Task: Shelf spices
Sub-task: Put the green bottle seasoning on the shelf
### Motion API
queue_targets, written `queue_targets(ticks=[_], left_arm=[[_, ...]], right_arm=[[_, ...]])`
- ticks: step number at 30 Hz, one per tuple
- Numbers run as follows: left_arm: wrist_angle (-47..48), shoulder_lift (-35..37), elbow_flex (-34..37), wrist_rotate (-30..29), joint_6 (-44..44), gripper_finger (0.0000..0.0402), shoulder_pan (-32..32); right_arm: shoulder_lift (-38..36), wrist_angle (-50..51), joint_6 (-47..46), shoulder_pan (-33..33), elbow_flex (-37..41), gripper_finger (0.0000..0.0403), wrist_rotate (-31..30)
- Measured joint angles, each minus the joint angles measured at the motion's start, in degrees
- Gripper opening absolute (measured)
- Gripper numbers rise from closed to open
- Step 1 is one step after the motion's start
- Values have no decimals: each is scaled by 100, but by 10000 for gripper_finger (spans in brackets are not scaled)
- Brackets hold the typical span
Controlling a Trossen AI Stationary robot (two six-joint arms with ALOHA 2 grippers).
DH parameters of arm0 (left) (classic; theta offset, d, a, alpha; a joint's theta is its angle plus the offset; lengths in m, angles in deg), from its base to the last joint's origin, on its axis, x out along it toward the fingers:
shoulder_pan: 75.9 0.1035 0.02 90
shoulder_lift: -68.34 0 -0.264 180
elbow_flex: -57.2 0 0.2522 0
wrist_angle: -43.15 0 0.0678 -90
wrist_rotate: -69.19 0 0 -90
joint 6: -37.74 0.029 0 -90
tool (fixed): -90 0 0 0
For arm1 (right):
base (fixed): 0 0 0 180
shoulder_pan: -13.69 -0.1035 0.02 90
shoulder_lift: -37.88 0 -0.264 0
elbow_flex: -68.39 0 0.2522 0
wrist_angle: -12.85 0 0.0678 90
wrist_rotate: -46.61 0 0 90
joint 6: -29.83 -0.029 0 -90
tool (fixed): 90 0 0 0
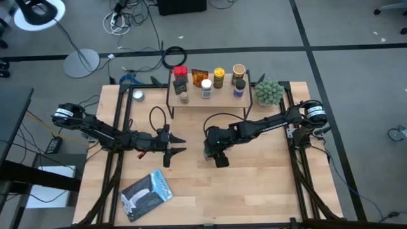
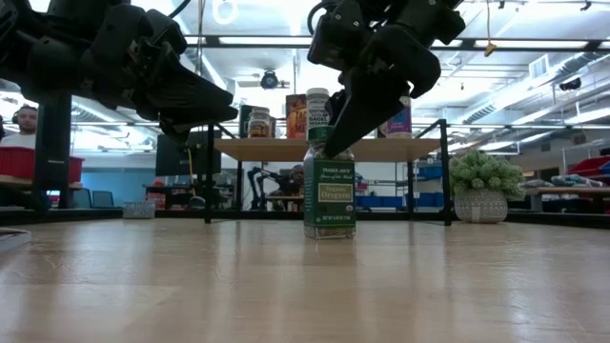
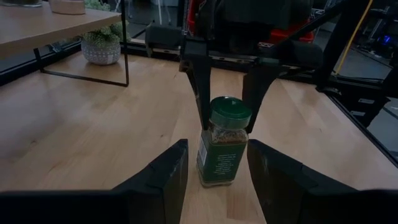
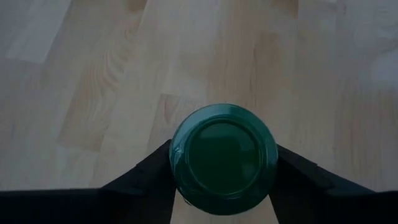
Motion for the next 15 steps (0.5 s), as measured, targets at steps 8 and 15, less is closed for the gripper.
queue_targets(ticks=[8, 15], left_arm=[[-1, 0, 0, -2, -4, 170, 0], [-2, 0, 0, -2, -7, 170, 0]], right_arm=[[0, 7, -4, 0, 0, 221, 0], [-2, 4, -2, 0, 0, 202, 0]])
